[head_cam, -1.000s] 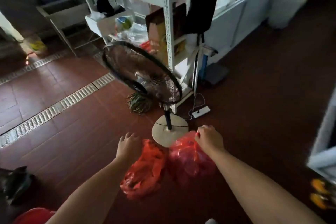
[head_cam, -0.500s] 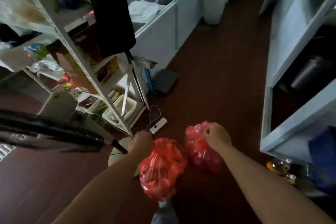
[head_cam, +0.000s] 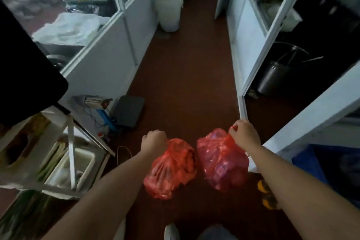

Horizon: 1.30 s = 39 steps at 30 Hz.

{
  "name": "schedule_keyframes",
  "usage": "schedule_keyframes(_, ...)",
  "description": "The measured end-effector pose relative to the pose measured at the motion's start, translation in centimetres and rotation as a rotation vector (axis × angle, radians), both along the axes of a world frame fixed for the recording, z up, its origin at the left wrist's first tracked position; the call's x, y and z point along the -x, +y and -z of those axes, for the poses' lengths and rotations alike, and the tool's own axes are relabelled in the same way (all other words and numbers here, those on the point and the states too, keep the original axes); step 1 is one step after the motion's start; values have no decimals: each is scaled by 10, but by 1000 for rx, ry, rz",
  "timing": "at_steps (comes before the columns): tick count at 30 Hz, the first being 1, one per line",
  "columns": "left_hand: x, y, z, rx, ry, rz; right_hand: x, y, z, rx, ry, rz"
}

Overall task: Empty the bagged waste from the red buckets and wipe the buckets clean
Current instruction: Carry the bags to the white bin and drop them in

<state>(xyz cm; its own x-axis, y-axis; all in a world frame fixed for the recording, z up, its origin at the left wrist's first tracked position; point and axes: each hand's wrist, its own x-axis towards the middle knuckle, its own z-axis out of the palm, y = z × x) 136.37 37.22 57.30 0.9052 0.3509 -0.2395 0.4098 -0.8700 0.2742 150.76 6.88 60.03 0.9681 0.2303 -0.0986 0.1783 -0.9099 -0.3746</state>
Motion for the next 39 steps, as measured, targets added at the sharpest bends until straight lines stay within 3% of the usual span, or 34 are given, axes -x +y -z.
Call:
schedule_keyframes(9,-214,62,-23,-55,-26,1,-196,33,7,-113,18,153)
schedule_keyframes(18,-425,109,-62,-146,41,-68,-402,87,-1,-131,78,-39)
schedule_keyframes(25,-578,143,-66,-118,48,-97,-560,128,-8,-105,34,-50)
schedule_keyframes(33,-773,194,-38,63,66,-113,-745,177,5,-141,21,106)
schedule_keyframes(39,-927,234,-54,129,31,-82,-887,214,-18,-177,-22,204)
